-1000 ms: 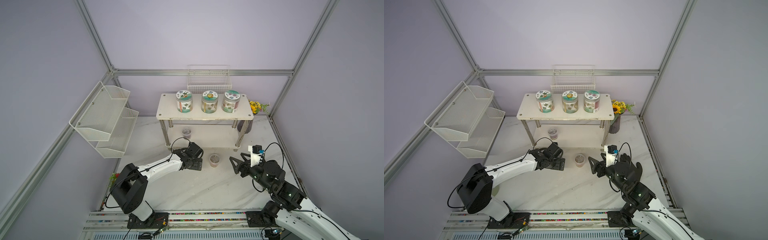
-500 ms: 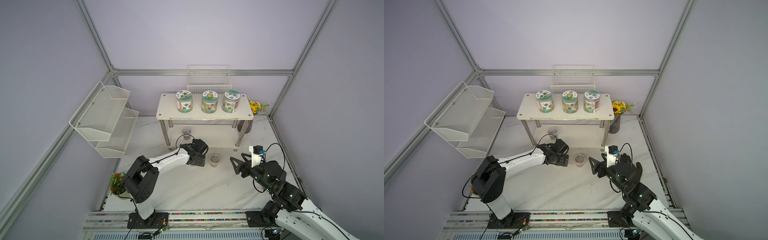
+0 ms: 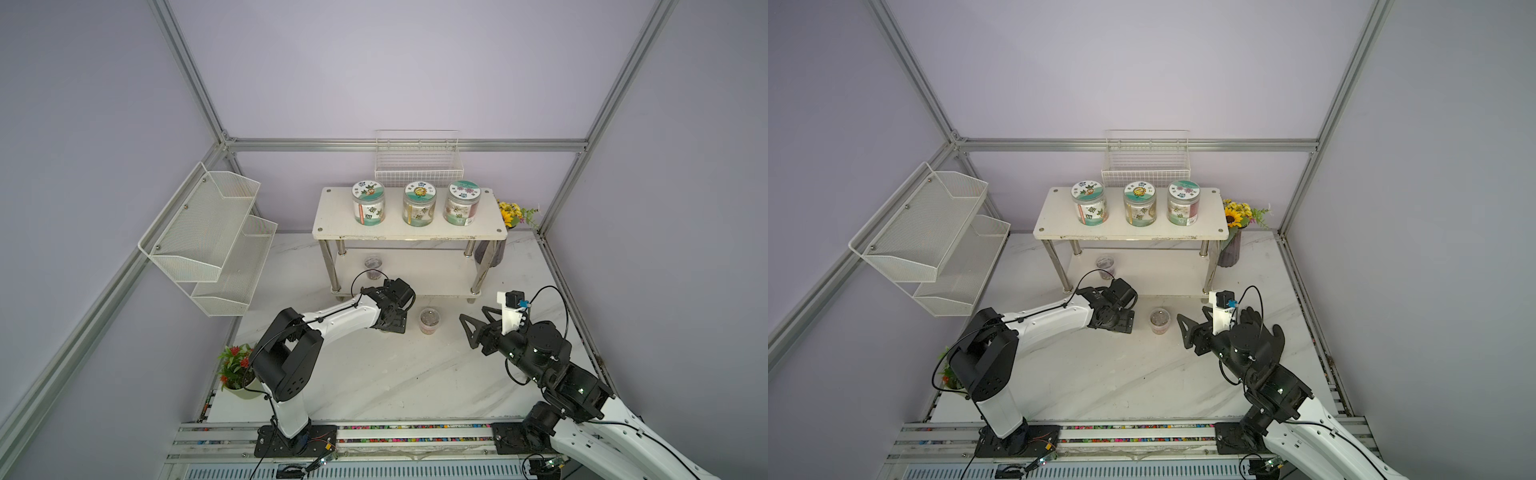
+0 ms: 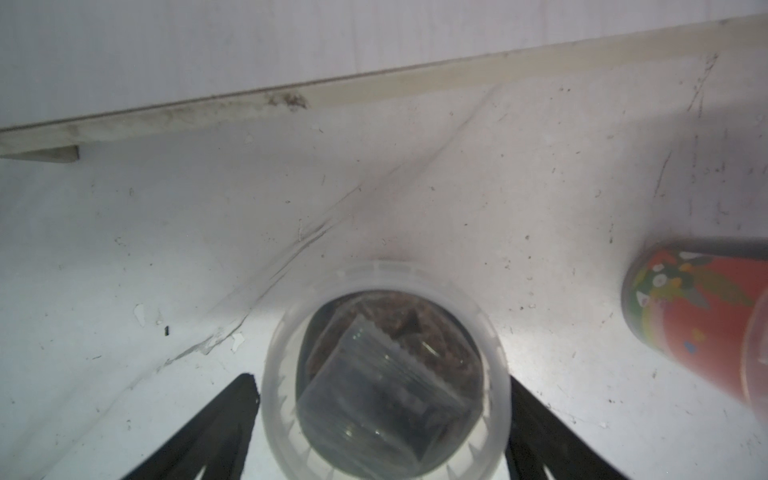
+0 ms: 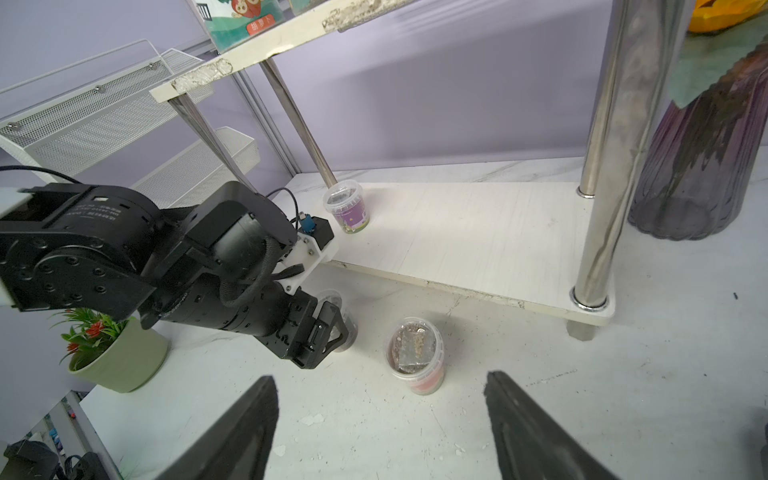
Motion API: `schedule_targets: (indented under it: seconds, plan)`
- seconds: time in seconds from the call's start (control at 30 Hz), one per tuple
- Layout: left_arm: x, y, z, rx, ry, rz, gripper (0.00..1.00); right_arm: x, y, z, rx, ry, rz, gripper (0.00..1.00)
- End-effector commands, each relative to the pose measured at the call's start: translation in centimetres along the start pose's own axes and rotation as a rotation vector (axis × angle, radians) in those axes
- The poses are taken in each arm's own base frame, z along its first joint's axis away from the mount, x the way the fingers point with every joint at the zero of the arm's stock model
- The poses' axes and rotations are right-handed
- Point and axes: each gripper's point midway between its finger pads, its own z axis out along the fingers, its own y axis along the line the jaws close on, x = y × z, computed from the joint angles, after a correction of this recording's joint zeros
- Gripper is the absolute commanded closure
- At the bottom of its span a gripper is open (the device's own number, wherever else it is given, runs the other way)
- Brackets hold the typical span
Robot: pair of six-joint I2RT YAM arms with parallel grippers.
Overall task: Place the seed container on the shelf
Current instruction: Pick up the seed jar at the center of the board.
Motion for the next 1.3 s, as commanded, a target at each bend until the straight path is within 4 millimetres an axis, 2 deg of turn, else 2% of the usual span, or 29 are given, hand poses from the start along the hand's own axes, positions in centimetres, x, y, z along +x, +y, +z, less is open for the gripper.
schedule_targets:
  seconds: [0.0,0.3,0.53,1.07,1.27]
  plan:
    - [-1.4,-0.6,-0.4,0.027,-0.037,-0.009,0.15,0.2,0.1,0.1,-0.005,0.005,-0.008,0.18]
    - [-1.3,-0.5,-0.3,0.032,-0.031,-0.006,0.23,0.3,0.1,0.2,-0.003,0.011,-0.016,0.19]
    - [-1.3,-0.7,-0.6,0.049,-0.036,-0.005,0.35,0.2,0.1,0.3,-0.002,0.012,-0.019,0.18]
    - [-0.8,-0.3,-3.2,0.086,-0.072,0.028,0.49,0.2,0.3,0.4,-0.008,0.019,-0.024,0.19]
    - [-0.1,-0.3,-4.1,0.09,-0.071,0.055,0.5,0.0,0.4,0.4,-0.011,0.018,-0.022,0.19]
